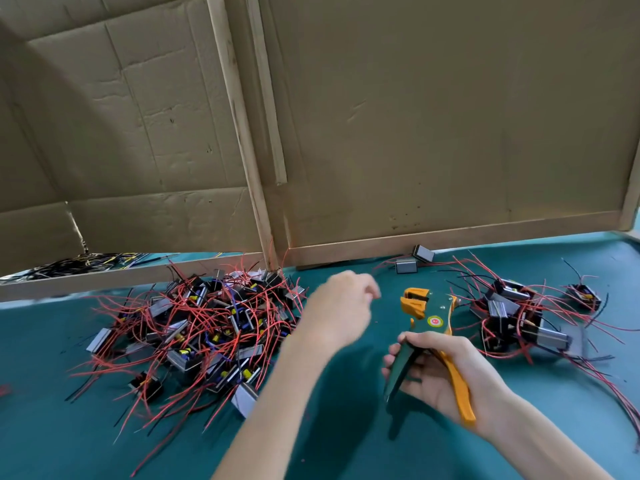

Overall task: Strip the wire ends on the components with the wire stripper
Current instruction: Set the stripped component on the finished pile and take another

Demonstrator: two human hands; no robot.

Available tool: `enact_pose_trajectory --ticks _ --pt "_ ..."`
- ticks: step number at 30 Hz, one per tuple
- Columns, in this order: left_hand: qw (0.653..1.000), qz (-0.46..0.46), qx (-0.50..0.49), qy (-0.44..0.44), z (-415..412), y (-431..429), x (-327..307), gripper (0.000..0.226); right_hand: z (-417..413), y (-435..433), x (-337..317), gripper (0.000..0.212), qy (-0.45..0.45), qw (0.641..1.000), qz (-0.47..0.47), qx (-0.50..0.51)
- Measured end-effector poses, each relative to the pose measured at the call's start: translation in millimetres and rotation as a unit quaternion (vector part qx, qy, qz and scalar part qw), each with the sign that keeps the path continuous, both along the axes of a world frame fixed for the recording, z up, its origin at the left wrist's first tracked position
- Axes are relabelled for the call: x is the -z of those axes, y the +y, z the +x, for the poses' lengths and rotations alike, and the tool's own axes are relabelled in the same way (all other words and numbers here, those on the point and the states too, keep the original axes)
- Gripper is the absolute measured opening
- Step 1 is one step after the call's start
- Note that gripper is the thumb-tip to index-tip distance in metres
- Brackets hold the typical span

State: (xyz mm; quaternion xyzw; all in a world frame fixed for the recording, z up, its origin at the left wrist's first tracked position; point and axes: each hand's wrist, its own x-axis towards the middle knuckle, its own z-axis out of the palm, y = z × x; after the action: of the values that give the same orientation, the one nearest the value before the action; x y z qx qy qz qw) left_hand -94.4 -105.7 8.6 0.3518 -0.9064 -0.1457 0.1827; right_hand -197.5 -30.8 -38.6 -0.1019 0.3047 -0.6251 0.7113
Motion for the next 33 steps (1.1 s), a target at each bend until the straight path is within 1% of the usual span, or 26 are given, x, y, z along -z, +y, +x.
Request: enact_pose_trajectory --ticks 1,2,3,4,5,7,9,10,11,13,15,16,19,20,21,24,27,28,30,32,33 --pt "0.998 -0.014 -0.04 -0.047 13.5 -11.1 0.9 0.032 -18.5 25.0 27.3 0.011 0.039 0.997 -0.019 0.062" --pt "0.994 -0.018 -0.069 -0.085 25.2 -20.7 2.5 0.037 -22.7 23.6 34.3 0.011 0.056 0.994 -0.022 0.094" --pt "0.989 -0.014 -0.09 -0.117 35.0 -29.0 5.0 0.042 -30.2 27.3 40.7 0.011 0.063 0.994 0.011 0.088" --pt "0.984 -0.005 -0.102 -0.146 43.0 -36.0 7.8 0.046 -26.9 27.3 40.6 0.011 0.094 0.994 0.005 0.064" --pt "0.98 0.011 -0.106 -0.168 49.5 -41.7 11.1 0.05 -21.9 25.7 41.4 0.012 0.106 0.993 -0.001 0.054" --pt "0.976 0.056 -0.1 -0.186 57.9 -51.4 19.1 0.059 -22.0 25.0 40.5 0.012 0.078 0.995 -0.009 0.06" --pt "0.977 0.084 -0.094 -0.172 61.3 -58.9 27.2 0.061 -27.2 26.2 40.2 0.011 0.091 0.993 0.004 0.07" --pt "0.978 0.088 -0.093 -0.166 61.6 -61.5 30.6 0.057 -25.2 27.0 38.2 0.011 0.093 0.993 0.004 0.071" --pt "0.979 0.088 -0.091 -0.162 61.2 -63.7 33.8 0.05 -24.1 27.0 37.1 0.01 0.094 0.993 0.005 0.074" --pt "0.983 0.077 -0.08 -0.145 58.3 -65.4 38.2 0.027 -24.3 27.1 34.8 0.01 0.099 0.992 0.005 0.075" --pt "0.992 0.066 -0.066 -0.084 53.4 -63.2 39.9 0.007 -23.3 30.2 31.3 0.012 0.087 0.994 -0.005 0.07" --pt "0.996 0.063 -0.054 -0.039 49.9 -60.8 39.6 0.005 -23.7 30.7 30.3 0.012 0.09 0.993 -0.003 0.072" --pt "0.991 0.098 0.006 0.093 39.9 -50.9 33.0 0.007 -21.8 34.7 23.7 0.013 0.096 0.993 -0.005 0.068" --pt "0.985 0.123 0.032 0.115 37.8 -48.5 29.8 0.007 -21.4 35.3 21.7 0.013 0.098 0.993 -0.004 0.069" --pt "0.98 0.151 0.062 0.118 36.9 -46.8 26.9 0.01 -21.5 35.8 20.9 0.013 0.099 0.993 -0.006 0.067" --pt "0.961 0.224 0.154 0.053 39.1 -42.2 23.4 0.018 -20.7 36.7 18.3 0.013 0.103 0.992 -0.007 0.066" --pt "0.94 0.285 0.187 -0.01 42.6 -37.7 22.1 0.03 -20.6 36.9 17.2 0.016 0.107 0.992 -0.006 0.07" --pt "0.937 0.296 0.186 -0.016 42.8 -36.3 21.0 0.037 -21.0 37.0 16.9 0.017 0.107 0.992 -0.005 0.071" --pt "0.942 0.3 0.15 0.021 43.2 -35.6 18.0 0.044 -22.1 36.8 16.6 0.018 0.105 0.992 -0.007 0.074" --pt "0.952 0.287 0.07 0.083 43.1 -38.5 16.3 0.038 -23.5 36.4 16.5 0.019 0.104 0.991 -0.007 0.078" --pt "0.954 0.283 0.02 0.094 43.1 -41.3 16.4 0.035 -24.1 36.5 16.5 0.019 0.104 0.991 -0.007 0.081"
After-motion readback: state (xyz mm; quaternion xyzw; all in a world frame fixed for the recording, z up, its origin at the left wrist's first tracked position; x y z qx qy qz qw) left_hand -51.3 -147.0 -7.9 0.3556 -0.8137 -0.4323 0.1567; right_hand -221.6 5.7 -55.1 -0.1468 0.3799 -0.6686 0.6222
